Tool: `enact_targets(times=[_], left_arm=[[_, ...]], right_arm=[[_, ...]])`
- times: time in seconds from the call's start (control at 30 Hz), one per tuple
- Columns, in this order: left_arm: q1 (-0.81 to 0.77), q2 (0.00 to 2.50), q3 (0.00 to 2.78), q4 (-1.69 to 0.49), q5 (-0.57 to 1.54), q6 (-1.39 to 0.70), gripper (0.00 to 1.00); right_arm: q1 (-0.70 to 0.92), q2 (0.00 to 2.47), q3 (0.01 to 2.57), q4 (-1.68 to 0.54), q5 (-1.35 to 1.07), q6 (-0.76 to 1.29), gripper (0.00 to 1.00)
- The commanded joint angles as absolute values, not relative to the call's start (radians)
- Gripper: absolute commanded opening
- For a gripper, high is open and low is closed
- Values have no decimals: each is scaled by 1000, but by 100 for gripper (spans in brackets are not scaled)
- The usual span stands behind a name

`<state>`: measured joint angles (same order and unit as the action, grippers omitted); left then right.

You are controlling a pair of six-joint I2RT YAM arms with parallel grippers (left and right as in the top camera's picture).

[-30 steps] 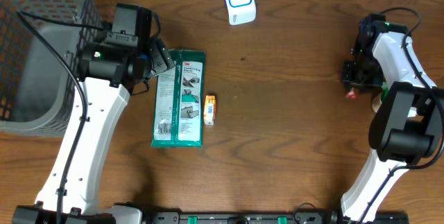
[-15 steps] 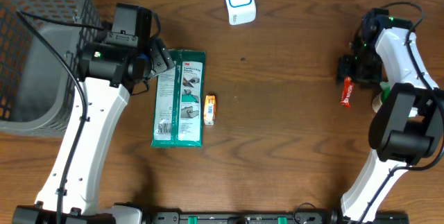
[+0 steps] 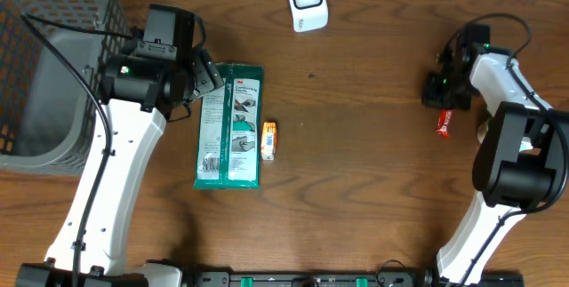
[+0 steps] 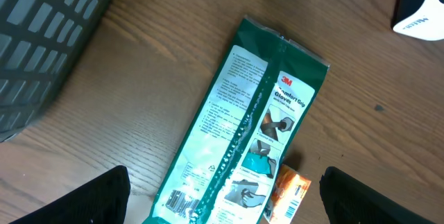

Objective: Scan the item barcode
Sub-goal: 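Carry the packet right and set it beside the jar, then move the right gripper to the orange box and grasp it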

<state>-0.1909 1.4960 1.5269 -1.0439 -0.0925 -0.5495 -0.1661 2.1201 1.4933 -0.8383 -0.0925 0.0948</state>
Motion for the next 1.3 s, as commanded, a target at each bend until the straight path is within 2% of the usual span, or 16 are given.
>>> enact_targets(times=[0.0, 0.17, 0.33, 0.5, 0.73, 0.83, 0.93, 1.1, 1.17, 1.2, 1.23, 1.27], left_arm=[[-188, 1492, 1534, -1047, -105, -543, 88], [-188, 1492, 1534, -1047, -105, -543, 88], [-188, 1492, 1534, -1047, -106, -543, 88], [-188, 1492, 1534, -1047, -106, -543, 88], [-188, 1492, 1534, -1047, -105, -543, 88], [-188, 1492, 1534, -1047, -106, -543, 88], [-188, 1492, 1534, -1047, -105, -543, 88], [-188, 1492, 1534, -1047, -106, -543, 88], [-188, 1492, 1534, -1047, -106, -543, 88], [-188, 1492, 1534, -1047, -105, -543, 88], [-188, 1492, 1534, -1047, -106, -543, 88], [-188, 1492, 1534, -1047, -105, -543, 88]], right_arm=[[-180, 2119, 1465, -859, 14, 96, 7], [-192, 2119, 1464, -909, 230, 96, 11], [-213, 2119, 1465, -908, 242, 96, 13], [-210, 2119, 1541, -973, 123, 96, 15], [-151, 2118, 1780, -1207, -200, 87, 25], [-96, 2114, 1839, -1279, -449, 19, 42], [-18, 2098, 1846, -1303, -629, 14, 52], [142, 2096, 1845, -1302, -614, 125, 60], [204, 2096, 1845, -1285, -607, 172, 68], [229, 2096, 1845, -1274, -607, 192, 74], [262, 2096, 1845, -1263, -607, 216, 97], [281, 2096, 1845, -1258, -607, 233, 99]])
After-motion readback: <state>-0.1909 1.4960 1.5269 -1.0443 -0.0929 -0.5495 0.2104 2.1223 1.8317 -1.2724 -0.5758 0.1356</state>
